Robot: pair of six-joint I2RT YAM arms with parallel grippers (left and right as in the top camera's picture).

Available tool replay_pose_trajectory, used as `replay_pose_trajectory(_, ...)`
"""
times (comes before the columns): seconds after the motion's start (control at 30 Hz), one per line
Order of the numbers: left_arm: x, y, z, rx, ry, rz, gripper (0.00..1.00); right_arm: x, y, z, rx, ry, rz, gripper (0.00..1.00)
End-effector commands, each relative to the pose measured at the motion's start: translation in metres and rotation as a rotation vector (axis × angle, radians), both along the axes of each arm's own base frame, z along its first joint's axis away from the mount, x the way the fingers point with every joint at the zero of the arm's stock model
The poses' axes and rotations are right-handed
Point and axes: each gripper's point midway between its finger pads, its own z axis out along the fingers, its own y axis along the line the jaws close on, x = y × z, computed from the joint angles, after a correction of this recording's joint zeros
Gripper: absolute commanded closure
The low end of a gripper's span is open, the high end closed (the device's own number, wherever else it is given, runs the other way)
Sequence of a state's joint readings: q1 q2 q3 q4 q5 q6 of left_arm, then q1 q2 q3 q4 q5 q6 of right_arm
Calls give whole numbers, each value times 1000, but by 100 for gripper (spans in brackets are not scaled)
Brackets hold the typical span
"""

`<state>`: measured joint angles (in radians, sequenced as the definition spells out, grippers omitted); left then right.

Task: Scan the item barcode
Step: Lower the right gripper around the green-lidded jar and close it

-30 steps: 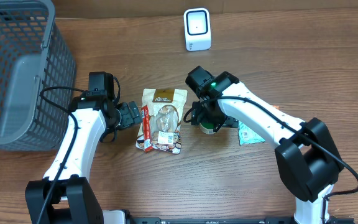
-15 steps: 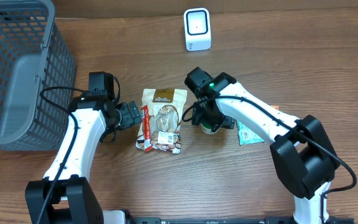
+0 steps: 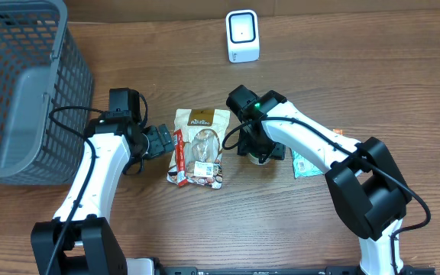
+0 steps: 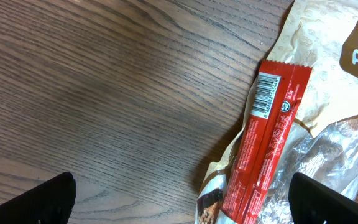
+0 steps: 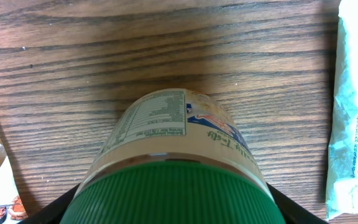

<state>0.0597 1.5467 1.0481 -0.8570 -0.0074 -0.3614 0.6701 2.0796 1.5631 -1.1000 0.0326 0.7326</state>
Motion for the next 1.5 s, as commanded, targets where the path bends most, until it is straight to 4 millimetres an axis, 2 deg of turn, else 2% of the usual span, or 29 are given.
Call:
replay_pose_trajectory(0.0, 5, 0, 6, 1, -21, 6, 0, -1, 0, -4, -10, 1, 0, 30)
replay_pose_trajectory(0.4, 5, 0, 6, 1, -21, 6, 0, -2, -1, -11, -8, 0, 0, 30)
replay_pose_trajectory(0.5, 5, 0, 6, 1, -21, 6, 0, -4, -3, -10, -14, 6, 4, 48)
replay_pose_trajectory(0.63, 5, 0, 6, 1, -21, 6, 0, -6, -9, -10, -28, 25, -5, 51)
replay_pose_trajectory(0.7, 5, 0, 6, 1, -21, 6, 0, -6, -10, -10, -30, 27, -9, 47)
replay_pose_trajectory(0.77, 5, 0, 6, 1, -21, 6, 0, -6, -10, -10, -29, 26, -10, 35)
replay_pose_trajectory(0.8, 5, 0, 6, 1, -21, 6, 0, -5, -10, -10, -28, 24, -10, 33)
replay_pose_trajectory(1.3, 5, 0, 6, 1, -21, 6, 0, -2, -7, -20, -9, -1, -10, 30)
replay_pose_trajectory(1.37, 5, 0, 6, 1, -20, 6, 0, -1, -7, -20, -6, -4, -10, 22)
replay_pose_trajectory(1.47, 5, 0, 6, 1, -21, 6, 0, -1, -7, -20, -7, -3, -10, 17)
